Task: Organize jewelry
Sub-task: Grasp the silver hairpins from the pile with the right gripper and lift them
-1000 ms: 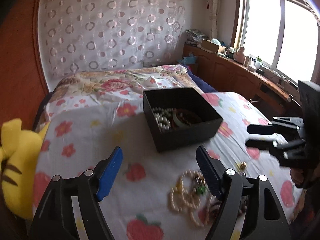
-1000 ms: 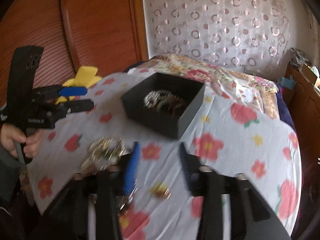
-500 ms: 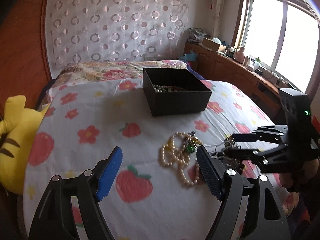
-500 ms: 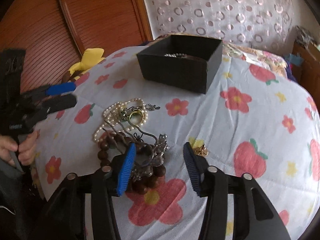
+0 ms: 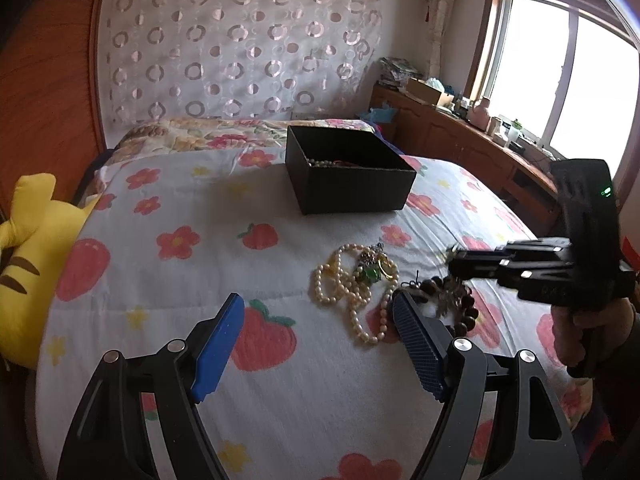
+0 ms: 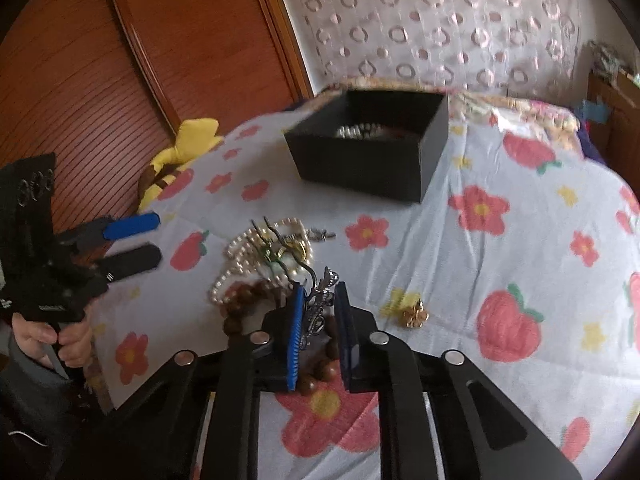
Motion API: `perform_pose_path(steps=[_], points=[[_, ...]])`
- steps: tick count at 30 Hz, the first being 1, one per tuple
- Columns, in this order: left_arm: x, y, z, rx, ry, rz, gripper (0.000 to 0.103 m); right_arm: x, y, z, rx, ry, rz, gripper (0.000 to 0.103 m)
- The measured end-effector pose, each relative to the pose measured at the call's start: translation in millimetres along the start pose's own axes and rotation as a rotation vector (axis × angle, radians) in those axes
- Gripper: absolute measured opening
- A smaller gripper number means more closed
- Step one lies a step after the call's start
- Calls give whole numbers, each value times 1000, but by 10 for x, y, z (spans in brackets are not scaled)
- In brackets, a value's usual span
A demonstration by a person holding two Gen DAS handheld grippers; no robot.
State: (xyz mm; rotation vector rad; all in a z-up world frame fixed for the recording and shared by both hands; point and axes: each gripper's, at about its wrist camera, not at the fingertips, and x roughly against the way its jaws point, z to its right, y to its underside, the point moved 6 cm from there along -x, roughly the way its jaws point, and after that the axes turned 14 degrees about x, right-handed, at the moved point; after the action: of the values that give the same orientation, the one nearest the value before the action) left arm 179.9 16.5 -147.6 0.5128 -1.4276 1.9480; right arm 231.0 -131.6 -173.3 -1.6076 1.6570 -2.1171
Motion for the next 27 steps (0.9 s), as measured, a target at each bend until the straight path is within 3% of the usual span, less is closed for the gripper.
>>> perform_pose_path(steps=[2,14,17,21,27], points=[[-8,25,23,-5,-2,-5,74,69,-44,-12,10,12,24,10],[-192,98,131,-34,-6,-54,73,574,28,171,-8,94,123,10],[-265,101,160,-51,2,-82,55,663,148,214,-26,107,125,10],[-378,104,198,-60,11,-114,41,690,318,285,-58,124,117,10],[-524,-6,203,-64,-22,-129,40,701,489,372,-95,132,109,10]])
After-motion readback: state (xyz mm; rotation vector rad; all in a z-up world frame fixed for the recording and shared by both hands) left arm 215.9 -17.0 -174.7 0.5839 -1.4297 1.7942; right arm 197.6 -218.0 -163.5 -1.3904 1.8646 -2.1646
